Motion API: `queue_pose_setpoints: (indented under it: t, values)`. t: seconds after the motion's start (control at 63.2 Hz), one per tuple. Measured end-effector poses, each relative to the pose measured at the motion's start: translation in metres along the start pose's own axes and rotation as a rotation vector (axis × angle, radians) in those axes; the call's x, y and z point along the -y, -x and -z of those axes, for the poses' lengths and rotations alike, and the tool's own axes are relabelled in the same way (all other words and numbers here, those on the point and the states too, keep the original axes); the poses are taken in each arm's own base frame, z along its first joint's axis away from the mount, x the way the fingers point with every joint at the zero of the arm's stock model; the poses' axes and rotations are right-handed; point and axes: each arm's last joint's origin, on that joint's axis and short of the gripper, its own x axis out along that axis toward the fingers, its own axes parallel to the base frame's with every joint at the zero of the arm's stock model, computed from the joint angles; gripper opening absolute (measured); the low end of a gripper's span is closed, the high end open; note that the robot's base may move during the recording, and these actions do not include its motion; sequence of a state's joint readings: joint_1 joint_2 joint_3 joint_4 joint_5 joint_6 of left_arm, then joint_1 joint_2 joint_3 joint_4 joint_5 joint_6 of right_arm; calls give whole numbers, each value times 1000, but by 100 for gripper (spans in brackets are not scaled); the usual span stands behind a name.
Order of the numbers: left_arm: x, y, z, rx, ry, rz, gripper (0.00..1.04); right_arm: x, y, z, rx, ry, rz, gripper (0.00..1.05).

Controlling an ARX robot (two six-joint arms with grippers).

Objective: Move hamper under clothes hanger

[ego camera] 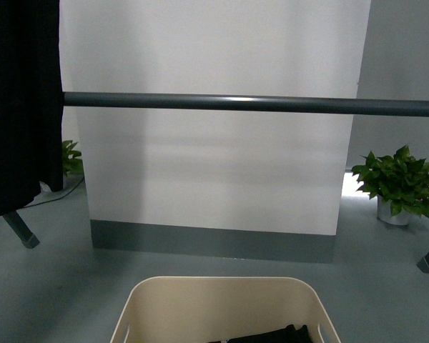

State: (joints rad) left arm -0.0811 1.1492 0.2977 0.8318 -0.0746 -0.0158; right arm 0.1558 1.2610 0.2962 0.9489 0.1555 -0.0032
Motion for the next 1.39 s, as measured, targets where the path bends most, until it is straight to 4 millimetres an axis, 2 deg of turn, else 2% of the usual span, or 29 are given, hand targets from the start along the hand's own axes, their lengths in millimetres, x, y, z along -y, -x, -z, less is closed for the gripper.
queue_pose_setpoints:
  t: [0.127,0.364,0.649,0.76,0.902,1.393]
  values:
    - [-4,14,5,10,1,-1,2,7,16,3,6,-1,-3,34]
    - [-15,35,14,13,-2,-8,4,15,38,11,1,0,-2,1]
    - [-15,57,22,11,-5,-4,4,30,61,21,15,-2,1,2]
    - [-15,63,24,12,-5,-4,4,30,68,27,-8,-2,1,2]
    - [-15,71,34,15,-6,-4,4,30,76,25,2,-2,0,2]
    - [-15,88,27,39,-8,-3,4,30,95,21,18,-2,0,2]
